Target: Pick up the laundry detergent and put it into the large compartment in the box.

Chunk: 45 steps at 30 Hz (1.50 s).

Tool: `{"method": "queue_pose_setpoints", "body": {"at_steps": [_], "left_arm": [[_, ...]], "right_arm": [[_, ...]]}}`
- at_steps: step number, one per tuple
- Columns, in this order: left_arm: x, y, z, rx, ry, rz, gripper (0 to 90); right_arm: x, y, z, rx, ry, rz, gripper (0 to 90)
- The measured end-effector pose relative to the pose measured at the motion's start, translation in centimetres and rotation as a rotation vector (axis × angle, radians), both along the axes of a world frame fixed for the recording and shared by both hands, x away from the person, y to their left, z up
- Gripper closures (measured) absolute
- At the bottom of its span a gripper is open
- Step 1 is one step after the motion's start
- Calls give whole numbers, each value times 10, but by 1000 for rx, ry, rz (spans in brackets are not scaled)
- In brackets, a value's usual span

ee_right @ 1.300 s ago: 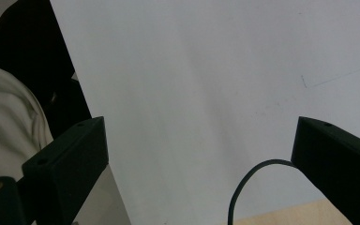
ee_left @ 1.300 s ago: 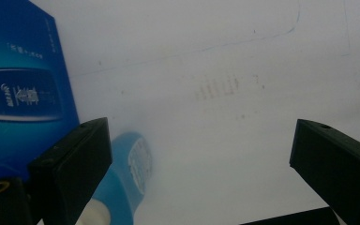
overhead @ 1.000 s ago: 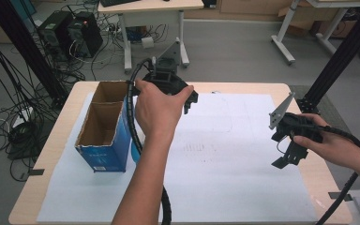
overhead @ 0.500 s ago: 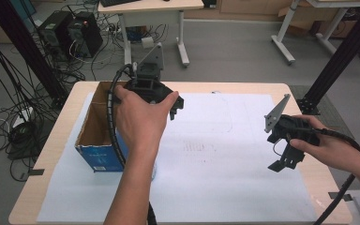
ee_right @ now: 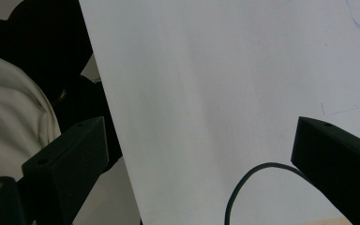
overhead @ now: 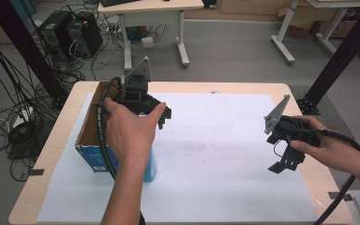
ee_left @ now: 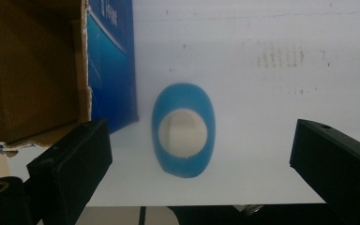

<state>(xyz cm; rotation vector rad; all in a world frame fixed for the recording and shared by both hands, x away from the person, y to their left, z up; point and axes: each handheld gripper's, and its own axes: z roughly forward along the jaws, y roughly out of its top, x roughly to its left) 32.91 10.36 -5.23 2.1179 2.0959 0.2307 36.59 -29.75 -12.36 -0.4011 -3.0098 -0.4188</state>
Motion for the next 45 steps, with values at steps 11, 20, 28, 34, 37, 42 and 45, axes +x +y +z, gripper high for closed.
{"method": "queue_pose_setpoints", "body": {"at_steps": [11, 20, 28, 34, 37, 42, 45], "left_arm": [[-1, 6, -14, -16, 14, 15, 63], [4, 8, -29, -20, 36, 19, 64], [9, 9, -45, -34, 54, 27, 64], [13, 11, -57, -40, 74, 29, 64], [15, 11, -63, -40, 83, 30, 64], [17, 12, -70, -45, 97, 33, 68], [17, 12, -72, -44, 101, 35, 71]], "right_arm": [[-2, -2, -2, 3, 5, -3, 40], [-1, -3, -5, 1, 14, -9, 40], [1, -3, -7, -6, 23, -10, 40], [3, -3, -9, -5, 29, -9, 40], [4, -3, -11, -3, 32, -8, 40], [4, -4, -12, -1, 35, -10, 40], [4, -4, -12, -5, 33, -11, 40]]}}
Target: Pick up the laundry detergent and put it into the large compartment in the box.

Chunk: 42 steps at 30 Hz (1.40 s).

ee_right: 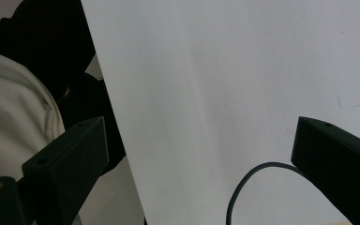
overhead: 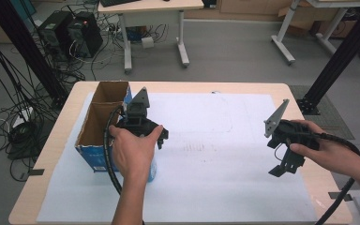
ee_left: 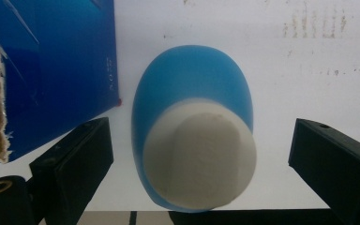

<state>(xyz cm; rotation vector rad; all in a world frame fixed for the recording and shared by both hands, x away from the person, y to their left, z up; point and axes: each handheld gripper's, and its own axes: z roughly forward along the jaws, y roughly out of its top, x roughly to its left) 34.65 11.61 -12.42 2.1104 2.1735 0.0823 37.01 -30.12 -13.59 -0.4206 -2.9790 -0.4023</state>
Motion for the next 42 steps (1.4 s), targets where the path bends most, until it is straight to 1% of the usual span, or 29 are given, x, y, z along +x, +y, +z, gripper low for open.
{"method": "queue_pose_setpoints", "body": {"at_steps": [1, 4, 5, 8, 9, 11, 12, 14, 17, 18, 20, 22, 26, 30, 34, 36, 38, 42], "left_arm": [[0, 0, -1, -2, 1, 1, 79], [0, 0, -2, 5, 0, -2, 138], [1, -1, -2, 9, 4, -6, 138], [2, -2, -4, 7, 4, -4, 190], [2, -2, -5, 12, 3, -8, 190], [2, -2, -6, 13, 6, -11, 222], [2, -4, -7, 27, 6, -13, 222], [1, -6, -7, 39, -2, -11, 261], [0, -7, -7, 45, -7, -12, 309], [-1, -8, -6, 53, -12, -13, 321], [0, -10, -6, 61, -11, -20, 346], [-1, -9, -6, 59, -12, -26, 369], [-1, -11, -6, 66, -13, -31, 378], [-2, -10, -6, 63, -15, -39, 378], [-1, -10, -6, 62, -14, -38, 380], [-2, -9, -6, 60, -20, -53, 379], [-2, -7, -6, 53, -18, -54, 380], [-2, -7, -6, 54, -19, -54, 380]], "right_arm": [[0, 0, 0, 2, 0, -2, 40], [0, -1, -1, 4, 1, -5, 40], [0, -1, -1, 4, 1, -5, 40], [1, -2, -2, 6, 0, -4, 40], [1, -2, -2, 7, -1, -5, 40], [1, -3, -3, 9, 2, -9, 40], [1, -4, -3, 11, 0, -7, 40], [1, -5, -3, 12, -1, -12, 40], [1, -6, -3, 10, -3, -13, 40], [1, -6, -3, 12, -4, -15, 40], [1, -6, -3, 16, -5, -13, 39], [1, -6, -4, 16, -2, -11, 38], [1, -6, -6, 17, -2, -14, 39], [1, -6, -6, 15, -2, -17, 39], [-1, -8, -5, 16, -14, -22, 38], [-2, -10, -5, 19, -24, -27, 37], [-3, -11, -5, 22, -31, -33, 36], [-6, -11, -7, 27, -47, -39, 36]]}}
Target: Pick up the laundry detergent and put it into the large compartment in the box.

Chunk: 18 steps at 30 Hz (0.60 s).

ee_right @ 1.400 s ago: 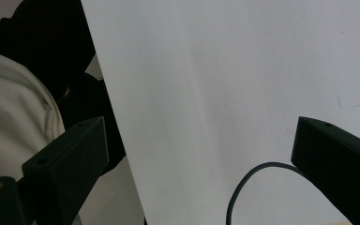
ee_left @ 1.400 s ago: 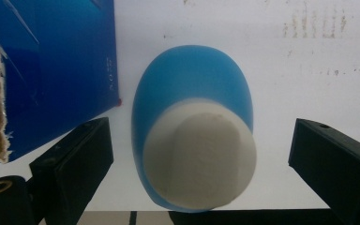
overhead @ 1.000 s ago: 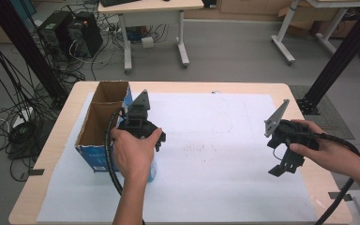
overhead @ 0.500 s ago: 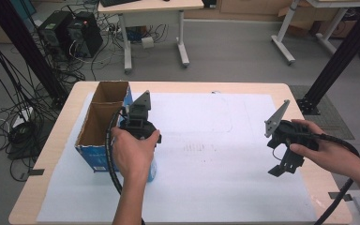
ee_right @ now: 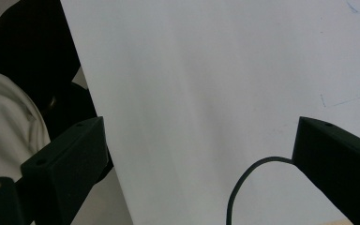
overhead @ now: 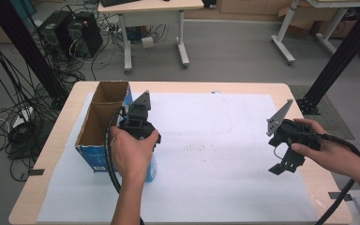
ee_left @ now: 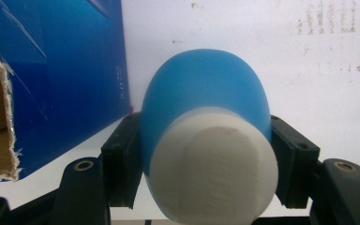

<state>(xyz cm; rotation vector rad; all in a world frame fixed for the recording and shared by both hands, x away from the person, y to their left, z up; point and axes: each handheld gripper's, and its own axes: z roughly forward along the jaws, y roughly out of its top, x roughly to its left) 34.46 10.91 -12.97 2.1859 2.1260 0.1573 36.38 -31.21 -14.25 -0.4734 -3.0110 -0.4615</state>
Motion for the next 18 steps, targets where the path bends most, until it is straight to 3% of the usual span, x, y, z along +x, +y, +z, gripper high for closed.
{"method": "queue_pose_setpoints", "body": {"at_steps": [18], "left_arm": [[-3, 6, 8, -24, 7, 7, 383]], "right_arm": [[-4, 2, 0, -2, -12, 24, 36]]}}
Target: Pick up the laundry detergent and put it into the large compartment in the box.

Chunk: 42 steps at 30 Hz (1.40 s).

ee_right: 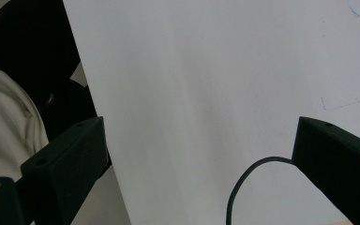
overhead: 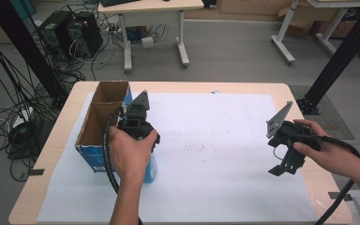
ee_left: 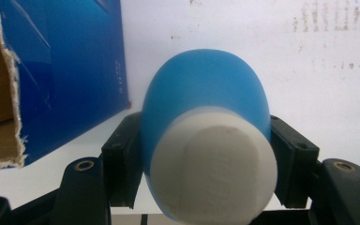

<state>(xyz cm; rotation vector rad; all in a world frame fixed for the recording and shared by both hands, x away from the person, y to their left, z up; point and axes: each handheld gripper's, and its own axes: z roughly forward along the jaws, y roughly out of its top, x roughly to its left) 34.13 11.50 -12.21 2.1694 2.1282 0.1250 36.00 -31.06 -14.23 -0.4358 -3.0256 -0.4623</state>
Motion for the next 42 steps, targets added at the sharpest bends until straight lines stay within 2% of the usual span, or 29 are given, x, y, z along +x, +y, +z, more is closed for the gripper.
{"method": "queue_pose_setpoints", "body": {"at_steps": [5, 10, 23, 30, 34, 38, 42], "left_arm": [[-5, -3, 15, 12, -14, -7, 383], [-10, -5, 36, 25, -32, -8, 383], [-11, -13, 116, 34, -89, -36, 383], [-13, -11, 148, 22, -136, -27, 382], [-12, -10, 163, 30, -149, -26, 383], [-10, -4, 180, 28, -155, -26, 383], [-12, 3, 199, 22, -181, -15, 383]], "right_arm": [[-2, 3, 3, -2, -8, 11, 36], [-4, 4, 6, -2, -15, 19, 37], [-4, 4, 10, 7, -19, 22, 37], [-3, 6, 12, 4, -23, 27, 37], [-3, 7, 13, 3, -30, 24, 36], [1, 8, 13, 1, -23, 22, 37], [5, 10, 13, -3, -19, 22, 37]]}}
